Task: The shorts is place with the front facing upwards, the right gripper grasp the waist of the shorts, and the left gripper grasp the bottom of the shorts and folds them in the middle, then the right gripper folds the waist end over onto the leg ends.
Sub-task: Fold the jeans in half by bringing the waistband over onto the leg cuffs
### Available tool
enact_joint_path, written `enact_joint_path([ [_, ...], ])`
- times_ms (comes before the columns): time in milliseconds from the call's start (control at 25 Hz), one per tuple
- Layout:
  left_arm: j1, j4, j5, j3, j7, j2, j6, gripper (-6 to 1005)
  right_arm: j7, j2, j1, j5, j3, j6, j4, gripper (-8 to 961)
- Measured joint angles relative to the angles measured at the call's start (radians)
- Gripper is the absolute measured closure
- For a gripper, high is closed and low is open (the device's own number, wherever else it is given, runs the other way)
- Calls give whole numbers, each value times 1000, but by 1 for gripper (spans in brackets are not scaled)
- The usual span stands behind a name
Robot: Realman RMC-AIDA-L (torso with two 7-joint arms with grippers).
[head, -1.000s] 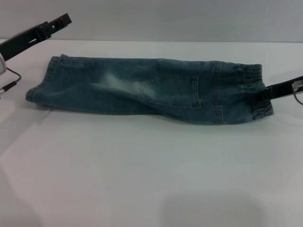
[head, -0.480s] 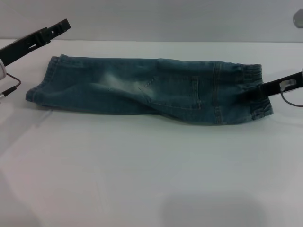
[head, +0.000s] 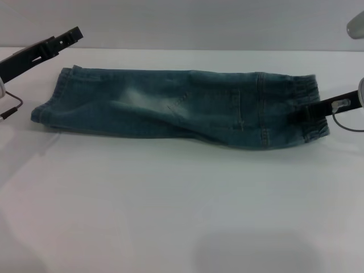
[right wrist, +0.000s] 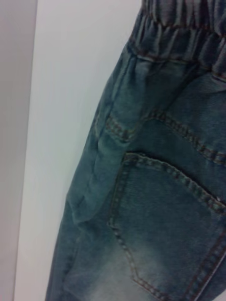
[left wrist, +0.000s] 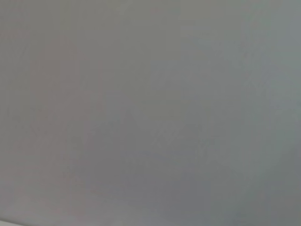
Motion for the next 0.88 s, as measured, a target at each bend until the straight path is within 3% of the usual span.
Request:
enact_joint_path([
  [80, 0, 0, 0, 2, 5, 0, 0, 165, 0, 0, -8, 8, -2, -8, -17, 612],
  [160, -3, 0, 0, 30, 16, -1, -1, 165, 0, 0, -18, 22, -3, -26, -41, 816],
  [520, -50, -14, -31, 153, 44, -13, -10, 166, 34, -6, -26, 47, 5, -246, -265, 880],
  [880, -119, -74, -158, 415, 107, -17, -152, 173, 129, -10, 35, 49, -1, -429, -506, 883],
])
